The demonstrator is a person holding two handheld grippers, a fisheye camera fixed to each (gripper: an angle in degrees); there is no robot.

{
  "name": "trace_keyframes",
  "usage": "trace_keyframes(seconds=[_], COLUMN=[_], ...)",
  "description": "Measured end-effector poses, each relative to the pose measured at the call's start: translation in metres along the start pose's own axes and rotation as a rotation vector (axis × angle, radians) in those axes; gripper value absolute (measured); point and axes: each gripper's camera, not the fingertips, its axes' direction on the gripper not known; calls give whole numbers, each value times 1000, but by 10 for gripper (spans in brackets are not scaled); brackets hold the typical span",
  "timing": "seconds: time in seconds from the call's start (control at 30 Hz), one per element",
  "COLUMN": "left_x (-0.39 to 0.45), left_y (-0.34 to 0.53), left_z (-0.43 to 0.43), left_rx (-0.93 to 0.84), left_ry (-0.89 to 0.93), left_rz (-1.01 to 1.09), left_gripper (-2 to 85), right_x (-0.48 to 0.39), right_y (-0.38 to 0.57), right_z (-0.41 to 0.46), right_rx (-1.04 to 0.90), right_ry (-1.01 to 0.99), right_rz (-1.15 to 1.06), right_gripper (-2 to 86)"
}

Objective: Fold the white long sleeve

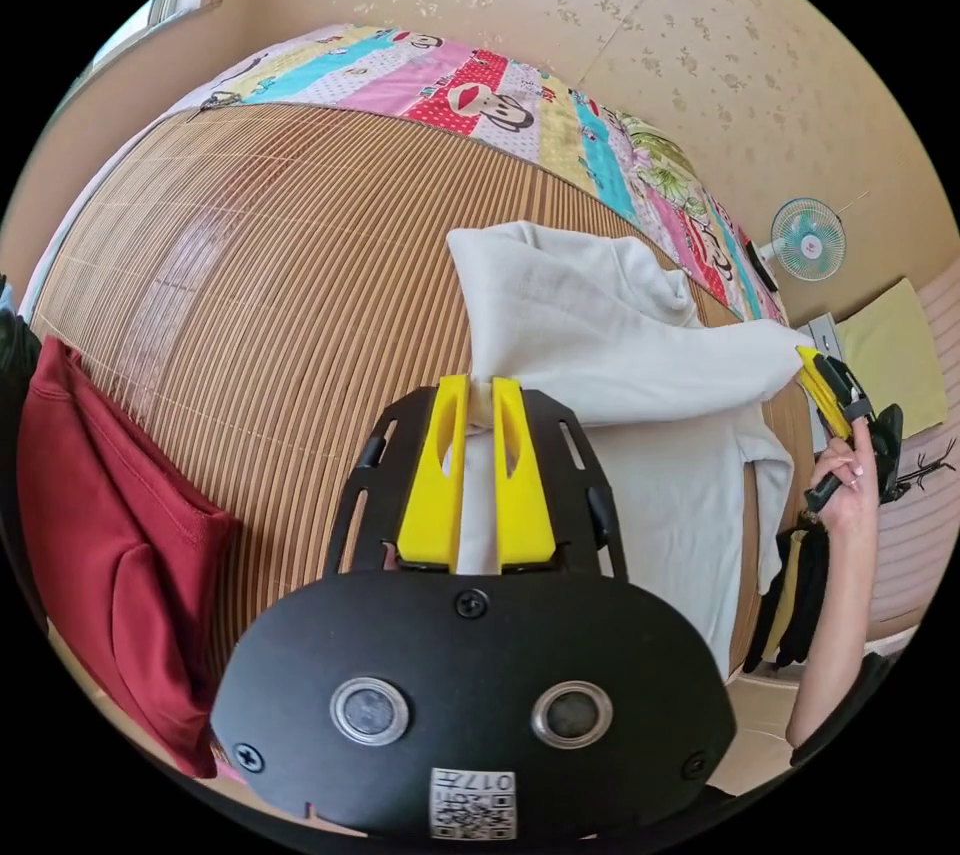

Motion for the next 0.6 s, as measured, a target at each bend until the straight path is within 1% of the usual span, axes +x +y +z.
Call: trace_keyframes(seconds=[0.03, 0.1, 0.13, 0.17, 0.2, 0.23, 0.27, 0.3, 0.33, 0.4, 0.47, 0.53, 0.6], left_x=[-1, -7, -12, -14, -20, -25, -28, -34, -39, -45, -50, -47, -42], left_y=[2, 5, 5, 5, 3, -1, -4, -12, -23, -43, -66, -97, -110], left_z=[-2, -6, -7, -8, -9, -13, -16, -25, -35, -40, -29, 5, 29], left_rx=[15, 32, 30, 26, 25, 28, 34, 64, 109, 139, 101, -43, -141], left_ry=[7, 31, 45, 51, 60, 69, 71, 71, 91, 129, 140, 142, 70], left_rz=[9, -3, -20, -29, -50, -68, -79, -96, -83, -62, -68, -52, -37], left_gripper=[41, 40, 43, 45, 53, 63, 64, 66, 72, 85, 101, 102, 81], right_x=[-9, -11, -6, 11, 36, 49, 66, 71, 69, 52, 43, 41, 45], right_y=[-3, -12, -13, -15, -17, -17, -16, -11, -8, -1, -1, -5, -18], right_z=[-4, 2, 8, 27, 52, 62, 70, 62, 55, 37, 36, 42, 67], right_rx=[2, -2, 1, -29, -122, -176, -247, -212, -178, -107, -89, -58, -60], right_ry=[17, 207, 260, 373, 438, 441, 384, 300, 273, 305, 334, 329, 368], right_rz=[5, 67, 67, 76, 110, 134, 180, 186, 172, 90, 40, -11, -99], right_gripper=[36, 42, 44, 52, 61, 66, 74, 77, 80, 89, 95, 97, 93])
